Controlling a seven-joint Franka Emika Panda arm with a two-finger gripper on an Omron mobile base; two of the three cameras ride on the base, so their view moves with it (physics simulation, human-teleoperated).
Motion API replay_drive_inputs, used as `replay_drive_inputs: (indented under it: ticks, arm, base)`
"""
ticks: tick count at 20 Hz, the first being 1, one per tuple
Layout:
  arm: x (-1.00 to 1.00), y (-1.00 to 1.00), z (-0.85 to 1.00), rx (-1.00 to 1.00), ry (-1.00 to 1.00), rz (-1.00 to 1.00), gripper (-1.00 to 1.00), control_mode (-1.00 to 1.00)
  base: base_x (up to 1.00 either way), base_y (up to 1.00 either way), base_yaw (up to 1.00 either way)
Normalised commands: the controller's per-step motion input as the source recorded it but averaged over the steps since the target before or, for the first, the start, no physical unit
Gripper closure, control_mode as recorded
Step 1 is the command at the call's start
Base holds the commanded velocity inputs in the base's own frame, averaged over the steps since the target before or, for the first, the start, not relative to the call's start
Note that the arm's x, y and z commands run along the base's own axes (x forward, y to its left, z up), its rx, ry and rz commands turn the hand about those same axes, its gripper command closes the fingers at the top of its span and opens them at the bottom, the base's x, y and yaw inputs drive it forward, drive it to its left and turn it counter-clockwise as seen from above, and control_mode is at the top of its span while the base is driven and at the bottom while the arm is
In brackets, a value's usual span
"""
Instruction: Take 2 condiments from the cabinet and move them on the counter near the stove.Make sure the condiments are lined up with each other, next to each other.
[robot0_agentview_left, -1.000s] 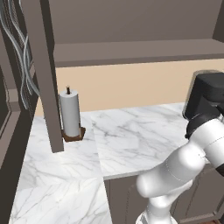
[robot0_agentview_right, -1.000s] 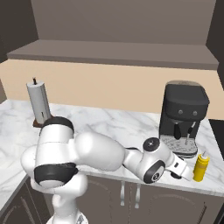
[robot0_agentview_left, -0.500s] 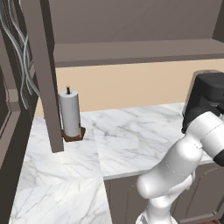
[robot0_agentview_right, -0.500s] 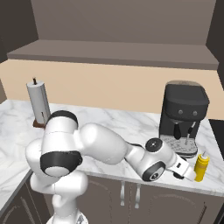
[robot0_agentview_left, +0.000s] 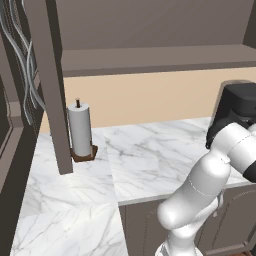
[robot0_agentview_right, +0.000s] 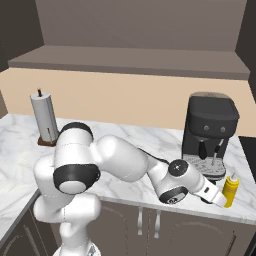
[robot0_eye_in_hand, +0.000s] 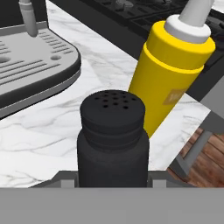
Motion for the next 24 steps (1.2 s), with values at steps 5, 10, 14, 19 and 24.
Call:
replay_drive_inputs:
  ticks: [5,10,14,19,24]
  arm:
    - [0.0,-0.11,-0.01,-0.01,-0.01,0.0,1.0,-1.0]
    - [0.0,-0.04,-0.08,-0.01,0.0,0.0,1.0,-1.0]
    - [0.0,-0.06,-0.08,0.0,0.0,0.0,1.0,-1.0]
    - [0.0,-0.12,-0.04,0.0,0.0,0.0,1.0,-1.0]
    - [0.0,-0.07,-0.06,0.0,0.0,0.0,1.0,-1.0]
  base:
    - [0.0,0.0,0.0]
    - [0.0,0.0,0.0]
    - [0.0,0.0,0.0]
    - [0.0,0.0,0.0]
    - [0.0,0.0,0.0]
